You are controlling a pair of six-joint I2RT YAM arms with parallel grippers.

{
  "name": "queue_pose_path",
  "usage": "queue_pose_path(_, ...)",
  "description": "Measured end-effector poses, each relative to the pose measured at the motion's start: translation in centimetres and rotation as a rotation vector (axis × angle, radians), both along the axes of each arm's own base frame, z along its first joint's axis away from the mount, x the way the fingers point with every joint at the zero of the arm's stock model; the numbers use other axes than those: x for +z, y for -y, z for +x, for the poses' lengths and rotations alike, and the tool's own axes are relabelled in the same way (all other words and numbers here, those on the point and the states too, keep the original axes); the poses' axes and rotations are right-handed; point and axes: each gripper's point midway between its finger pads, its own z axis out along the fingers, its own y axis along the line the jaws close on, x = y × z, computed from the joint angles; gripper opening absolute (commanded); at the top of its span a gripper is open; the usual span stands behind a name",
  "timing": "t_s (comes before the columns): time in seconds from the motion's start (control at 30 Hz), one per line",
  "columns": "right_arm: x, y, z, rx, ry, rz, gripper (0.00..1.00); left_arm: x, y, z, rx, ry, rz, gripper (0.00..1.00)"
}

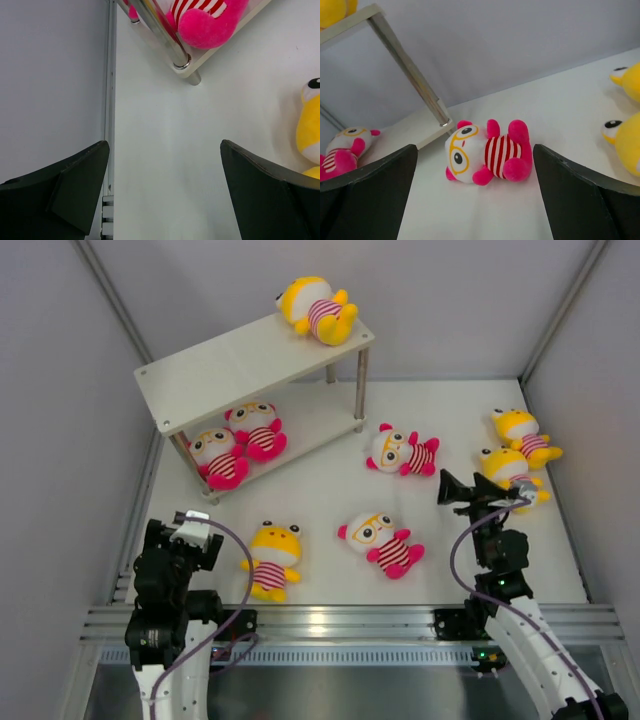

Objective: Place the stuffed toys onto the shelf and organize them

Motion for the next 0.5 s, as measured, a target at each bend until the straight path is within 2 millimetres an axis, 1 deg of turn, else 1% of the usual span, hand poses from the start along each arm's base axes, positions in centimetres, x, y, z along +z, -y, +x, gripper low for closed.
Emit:
queue_pose_path(0.13, -1.4, 1.9, 0.7, -0.11, -0.107, 0.103, 0.99, 0.0, -0.8, -0.2, 0.052, 0.001, 0.0, 0.99)
queue_pose_path(0.23, -1.3, 2.1, 1.0, -0.135, -0.169, 0.15, 0.99, 0.0, -1.0, -0.2, 0.057, 0.001, 0.009, 0.99)
queue_pose_path(0.3, -0.6, 1.8, 1.2, -0.119, -0.18, 0.159, 0.99, 0.1, -0.7, -0.1, 0.041, 0.002, 0.008, 0.99)
queue_pose_path(0.4, 0.3, 0.3, 1.4, -0.037, -0.177, 0.145, 0.99, 0.9, -0.2, -0.2, 0.019, 0.023, -0.004, 0.99)
queue_pose_path(0.47, 0.2, -1.0, 1.6, 0.025, -0.208, 0.126, 0.99, 2.0, -0.2, -0.4, 0.021, 0.052, -0.013, 0.99)
queue_pose_path(0.5, -0.2, -1.6, 1.9, 0.052, -0.245, 0.113, 0.99, 2.4, -0.2, -0.5, 0.025, 0.064, -0.018, 0.99)
